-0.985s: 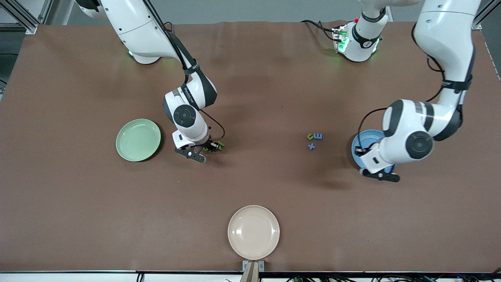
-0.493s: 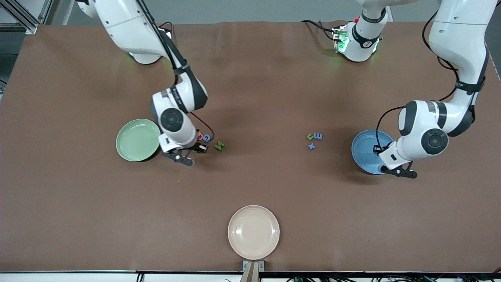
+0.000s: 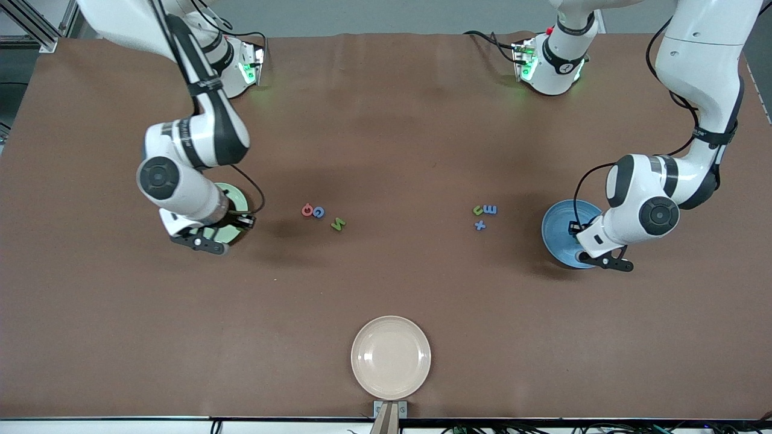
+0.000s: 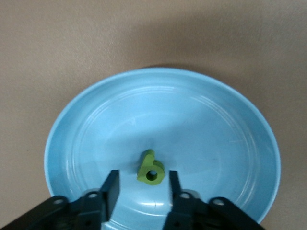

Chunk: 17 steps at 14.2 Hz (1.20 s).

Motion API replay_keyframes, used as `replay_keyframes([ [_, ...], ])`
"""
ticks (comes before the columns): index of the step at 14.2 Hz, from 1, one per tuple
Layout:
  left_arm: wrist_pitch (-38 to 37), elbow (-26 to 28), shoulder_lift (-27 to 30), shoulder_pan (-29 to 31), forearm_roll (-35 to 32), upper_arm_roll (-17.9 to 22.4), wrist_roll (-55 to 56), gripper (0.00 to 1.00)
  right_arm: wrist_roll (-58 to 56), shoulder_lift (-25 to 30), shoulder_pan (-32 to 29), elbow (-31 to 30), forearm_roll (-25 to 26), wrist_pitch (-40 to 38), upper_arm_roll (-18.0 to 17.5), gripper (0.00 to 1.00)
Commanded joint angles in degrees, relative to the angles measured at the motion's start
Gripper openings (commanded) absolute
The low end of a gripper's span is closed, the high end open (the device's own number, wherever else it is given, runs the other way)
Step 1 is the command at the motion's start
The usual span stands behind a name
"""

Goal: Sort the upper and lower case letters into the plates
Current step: 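Open the left gripper over the blue plate while the right gripper drops B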

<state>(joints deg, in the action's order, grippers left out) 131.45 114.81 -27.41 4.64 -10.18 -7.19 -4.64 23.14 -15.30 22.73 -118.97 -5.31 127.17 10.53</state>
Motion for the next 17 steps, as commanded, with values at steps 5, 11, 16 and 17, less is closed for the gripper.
replay_keyframes([
  [5, -12.18, -7.40, 1.57, -1.56, -1.33, -6.68, 13.38, 1.00, -12.32, 4.06, -9.19, -17.05, 0.65, 12.98, -1.12, 0.01],
  [11, -10.17, -8.11, -1.41, -7.17, -0.98, -13.38, 50.29, 1.00, -12.50, 1.86, -9.29, -20.86, 0.65, 18.11, -1.12, 0.73],
  [16, 4.31, -7.41, -7.21, -11.66, -1.50, -13.20, 69.13, 1.00, -12.07, 2.38, -8.85, -18.76, 0.65, 17.24, -1.21, 1.00],
  [17, 5.64, -7.32, -8.00, -12.19, -1.51, -13.12, 70.72, 1.00, -11.54, 2.38, -8.50, -18.05, 0.47, 17.23, -1.47, 1.00],
])
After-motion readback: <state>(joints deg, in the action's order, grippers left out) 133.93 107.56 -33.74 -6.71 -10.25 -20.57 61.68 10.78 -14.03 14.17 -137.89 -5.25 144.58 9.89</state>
